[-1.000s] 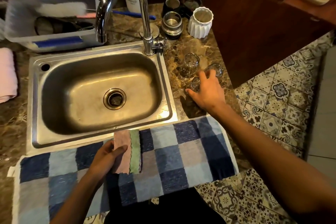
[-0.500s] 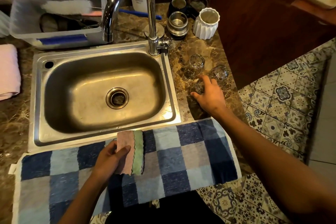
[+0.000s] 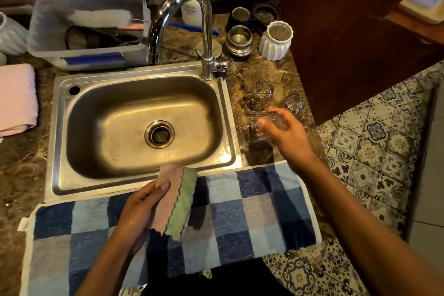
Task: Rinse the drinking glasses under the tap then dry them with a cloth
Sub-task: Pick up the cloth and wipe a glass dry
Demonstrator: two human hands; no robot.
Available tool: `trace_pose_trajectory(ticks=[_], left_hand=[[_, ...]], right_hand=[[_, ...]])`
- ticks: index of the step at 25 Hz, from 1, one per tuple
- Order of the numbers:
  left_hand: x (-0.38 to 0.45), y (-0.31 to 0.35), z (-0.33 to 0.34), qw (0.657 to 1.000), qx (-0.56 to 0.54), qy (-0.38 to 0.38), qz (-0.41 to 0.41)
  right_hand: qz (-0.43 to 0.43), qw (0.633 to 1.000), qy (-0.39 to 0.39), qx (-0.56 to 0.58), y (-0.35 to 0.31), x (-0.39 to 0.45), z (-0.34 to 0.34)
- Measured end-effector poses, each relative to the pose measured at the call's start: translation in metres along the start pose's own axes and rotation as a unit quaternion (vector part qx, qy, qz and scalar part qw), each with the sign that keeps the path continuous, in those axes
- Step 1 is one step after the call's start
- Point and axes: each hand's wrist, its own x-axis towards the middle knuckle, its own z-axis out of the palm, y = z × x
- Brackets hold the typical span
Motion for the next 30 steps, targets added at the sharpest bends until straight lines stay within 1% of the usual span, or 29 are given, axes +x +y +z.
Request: trace_pose_trajectory(ticks=[2,3,5,7,8,9,11,12,13,15,17,18,20,22,24,26,29,30], left_hand=[[-0.012,0.013,0.001,0.999,-0.024,-0.032,0.012],[-0.016,0.018,0.001,0.998,-0.033,-0.046,0.019],[-0.022,0.025,0.000,0.996,-0.044,-0.063,0.036],[-0.026,0.030,-0.001,0.995,-0.058,-0.061,0.050],[-0.028,0.032,-0.002,0.994,-0.063,-0.060,0.060],[-0.030,0.033,-0.004,0.993,-0.068,-0.059,0.071],[-0.035,0.035,-0.010,0.991,-0.095,-0.053,0.080],[-0.038,0.036,-0.014,0.989,-0.117,-0.053,0.079],[-0.042,0.038,-0.017,0.987,-0.132,-0.055,0.077],[-0.049,0.044,-0.020,0.989,-0.122,-0.043,0.078],[-0.055,0.054,-0.024,0.992,-0.085,-0.008,0.091],[-0.057,0.059,-0.027,0.992,-0.067,0.002,0.102],[-0.060,0.068,-0.034,0.992,-0.039,0.000,0.120],[-0.061,0.078,-0.040,0.992,-0.029,-0.020,0.123],[-0.060,0.084,-0.046,0.991,-0.036,-0.048,0.117],[-0.056,0.087,-0.054,0.991,-0.041,-0.062,0.112],[-0.047,0.089,-0.065,0.990,-0.042,-0.068,0.113],[-0.045,0.090,-0.069,0.989,-0.056,-0.083,0.111]], right_hand=[[0.046,0.986,-0.036,0.154,-0.004,-0.020,0.008],[0.069,0.969,-0.057,0.232,-0.005,-0.029,0.015],[0.126,0.915,-0.083,0.373,-0.004,-0.043,0.032],[0.176,0.867,-0.091,0.458,-0.004,-0.050,0.049],[0.194,0.853,-0.090,0.477,-0.004,-0.051,0.057],[0.206,0.846,-0.084,0.484,-0.004,-0.051,0.065],[0.209,0.853,-0.072,0.473,-0.004,-0.053,0.079],[0.197,0.868,-0.071,0.449,-0.005,-0.054,0.086],[0.179,0.893,-0.074,0.407,-0.007,-0.056,0.092],[0.119,0.946,-0.064,0.295,-0.013,-0.061,0.101],[0.035,0.981,-0.029,0.187,-0.030,-0.068,0.113],[-0.013,0.992,-0.016,0.126,-0.041,-0.072,0.120],[-0.107,0.994,-0.022,0.024,-0.060,-0.082,0.138],[-0.151,0.987,-0.041,-0.026,-0.071,-0.089,0.161],[-0.163,0.985,-0.051,-0.031,-0.074,-0.094,0.183],[-0.161,0.985,-0.056,-0.007,-0.072,-0.097,0.205],[-0.144,0.988,-0.055,-0.003,-0.070,-0.098,0.229],[-0.138,0.989,-0.059,-0.005,-0.069,-0.098,0.236]])
